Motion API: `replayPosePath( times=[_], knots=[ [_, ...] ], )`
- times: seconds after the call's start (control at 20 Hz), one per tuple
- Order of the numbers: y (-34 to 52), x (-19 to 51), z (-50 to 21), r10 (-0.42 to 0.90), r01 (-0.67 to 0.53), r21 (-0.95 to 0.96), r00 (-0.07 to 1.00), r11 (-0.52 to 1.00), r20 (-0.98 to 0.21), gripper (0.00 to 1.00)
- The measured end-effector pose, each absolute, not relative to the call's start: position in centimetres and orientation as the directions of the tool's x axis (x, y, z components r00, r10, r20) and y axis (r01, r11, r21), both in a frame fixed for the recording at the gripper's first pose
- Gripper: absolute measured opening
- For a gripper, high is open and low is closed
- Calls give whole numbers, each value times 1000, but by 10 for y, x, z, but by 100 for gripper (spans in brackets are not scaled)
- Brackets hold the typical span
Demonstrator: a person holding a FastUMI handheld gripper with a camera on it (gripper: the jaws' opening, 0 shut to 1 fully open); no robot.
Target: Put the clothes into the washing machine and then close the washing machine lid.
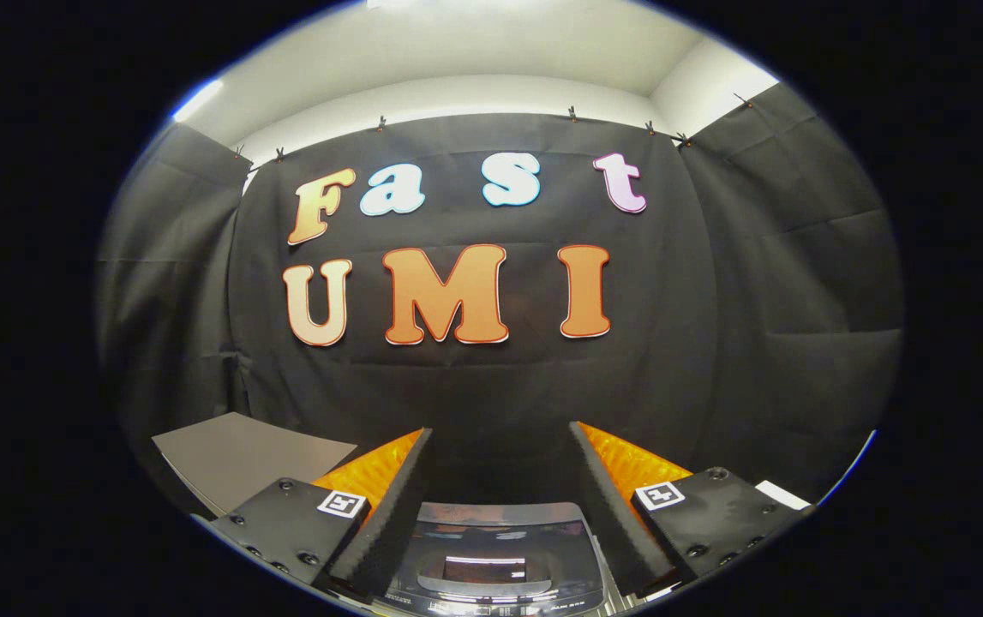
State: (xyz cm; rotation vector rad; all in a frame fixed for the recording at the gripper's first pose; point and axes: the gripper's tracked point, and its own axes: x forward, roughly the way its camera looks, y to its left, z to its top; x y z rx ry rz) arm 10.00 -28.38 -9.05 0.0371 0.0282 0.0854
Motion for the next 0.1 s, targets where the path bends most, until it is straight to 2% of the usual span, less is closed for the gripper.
replayPosePath(
  times=[0.1],
  knots=[
    [-284,98,-90,87,-86,31,996,996,-29,99]
  ],
)
